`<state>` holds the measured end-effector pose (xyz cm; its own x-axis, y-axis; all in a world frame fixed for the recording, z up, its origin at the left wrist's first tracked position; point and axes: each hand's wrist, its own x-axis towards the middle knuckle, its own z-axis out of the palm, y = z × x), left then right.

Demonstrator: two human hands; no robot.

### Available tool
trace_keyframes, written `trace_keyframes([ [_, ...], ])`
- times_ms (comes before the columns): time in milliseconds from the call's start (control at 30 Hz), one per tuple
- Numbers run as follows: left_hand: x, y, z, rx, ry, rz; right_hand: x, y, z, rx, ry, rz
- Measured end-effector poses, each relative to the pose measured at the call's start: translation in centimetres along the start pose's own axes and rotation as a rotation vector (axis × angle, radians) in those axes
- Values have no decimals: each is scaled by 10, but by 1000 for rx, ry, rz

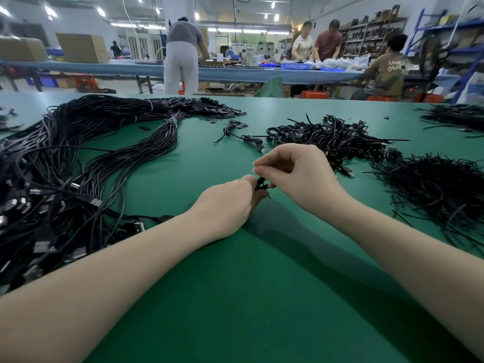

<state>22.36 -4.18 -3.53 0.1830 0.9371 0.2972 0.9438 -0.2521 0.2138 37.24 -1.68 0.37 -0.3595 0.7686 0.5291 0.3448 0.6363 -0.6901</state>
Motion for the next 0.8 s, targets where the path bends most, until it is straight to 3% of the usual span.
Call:
trace_keyframes([
  [267,-2,2,0,12,2,12,-4,3,3,62,46,13],
  [400,-5,3,3,83,96,45,-1,0,2,26,19,38],
  [600,-5,5,-1,359,254,234,17,-13,-40,-228,-324,8],
  [800,-11,15,-5,459,381,441,18,3,-63,32,-543,297],
])
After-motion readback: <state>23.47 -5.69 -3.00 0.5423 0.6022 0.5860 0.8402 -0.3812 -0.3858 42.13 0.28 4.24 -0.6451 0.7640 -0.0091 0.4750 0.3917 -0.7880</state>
